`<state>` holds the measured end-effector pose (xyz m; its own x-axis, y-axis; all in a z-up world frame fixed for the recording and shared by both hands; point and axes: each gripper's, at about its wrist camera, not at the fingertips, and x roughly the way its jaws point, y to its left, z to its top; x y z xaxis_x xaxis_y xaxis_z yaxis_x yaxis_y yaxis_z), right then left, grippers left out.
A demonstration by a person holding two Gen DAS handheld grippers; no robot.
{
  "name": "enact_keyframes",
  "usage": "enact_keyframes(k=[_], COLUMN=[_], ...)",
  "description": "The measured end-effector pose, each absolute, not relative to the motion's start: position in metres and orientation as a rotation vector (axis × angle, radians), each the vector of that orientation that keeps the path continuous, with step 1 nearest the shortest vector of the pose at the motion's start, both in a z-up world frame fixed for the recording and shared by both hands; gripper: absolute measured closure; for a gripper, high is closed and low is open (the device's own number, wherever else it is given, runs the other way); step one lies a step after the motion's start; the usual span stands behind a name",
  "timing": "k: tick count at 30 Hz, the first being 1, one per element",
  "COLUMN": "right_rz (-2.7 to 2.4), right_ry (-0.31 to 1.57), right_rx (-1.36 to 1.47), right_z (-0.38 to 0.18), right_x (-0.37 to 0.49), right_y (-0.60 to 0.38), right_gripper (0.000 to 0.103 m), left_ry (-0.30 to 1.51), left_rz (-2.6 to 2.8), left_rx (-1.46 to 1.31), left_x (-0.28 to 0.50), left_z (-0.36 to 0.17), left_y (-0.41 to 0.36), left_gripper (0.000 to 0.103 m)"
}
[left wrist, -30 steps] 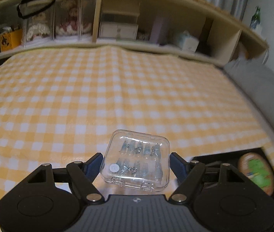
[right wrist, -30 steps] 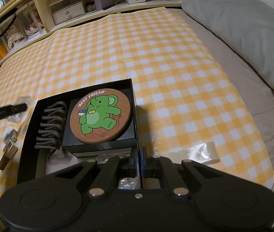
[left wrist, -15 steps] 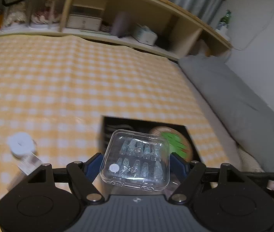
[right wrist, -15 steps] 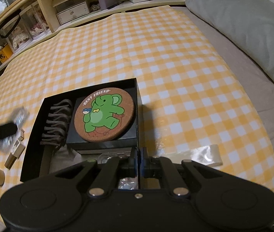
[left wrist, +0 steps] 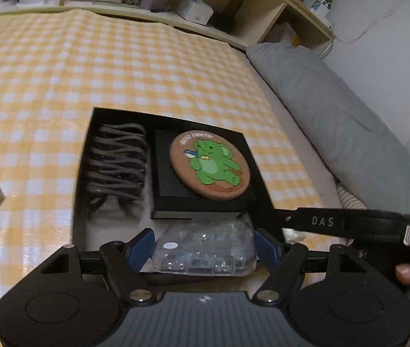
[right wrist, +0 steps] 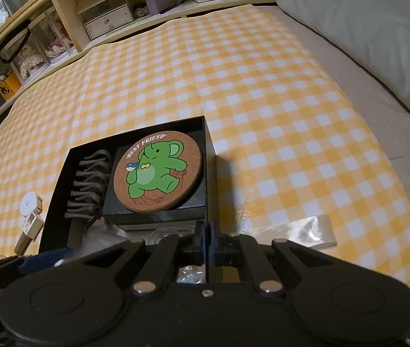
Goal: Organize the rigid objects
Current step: 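Lower the silver-item box into the tray beside the black box and release, then move the left gripper to the light wooden oval block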
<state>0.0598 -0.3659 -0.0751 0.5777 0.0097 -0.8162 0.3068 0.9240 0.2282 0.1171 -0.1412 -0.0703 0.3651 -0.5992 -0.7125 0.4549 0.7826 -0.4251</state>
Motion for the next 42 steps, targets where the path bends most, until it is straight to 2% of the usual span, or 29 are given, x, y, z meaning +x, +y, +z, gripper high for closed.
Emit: enact_keyframes(k=[8, 13, 23, 42], right_rz=[-0.169, -0.165, -0.166, -0.166], right_ry=[0.946, 0.946, 0.946, 0.946], right_rx=[0.392, 0.416, 0.408, 0.406], right_z=[-0.076, -0.076, -0.076, -0.076], right_x=[0.059, 0.059, 0.058, 0.058], right_y=[-0.367, -0.369, -0.371, -0.371], right_gripper=[0.098, 0.098, 0.098, 0.098], left_ry=[0.988, 1.004, 1.063, 0.999], left_rz=[-0.709, -0.742, -0.743, -0.729], left_rx=[-0.243, -0.269, -0.229, -0.106], left_x=[0.123, 0.124, 0.126, 0.109], left_z=[-0.082, -0.08, -0.073, -0.049], left_y=[-0.151, -0.15, -0.146, -0.14], left_gripper=[0.028, 0.011, 0.013, 0.012])
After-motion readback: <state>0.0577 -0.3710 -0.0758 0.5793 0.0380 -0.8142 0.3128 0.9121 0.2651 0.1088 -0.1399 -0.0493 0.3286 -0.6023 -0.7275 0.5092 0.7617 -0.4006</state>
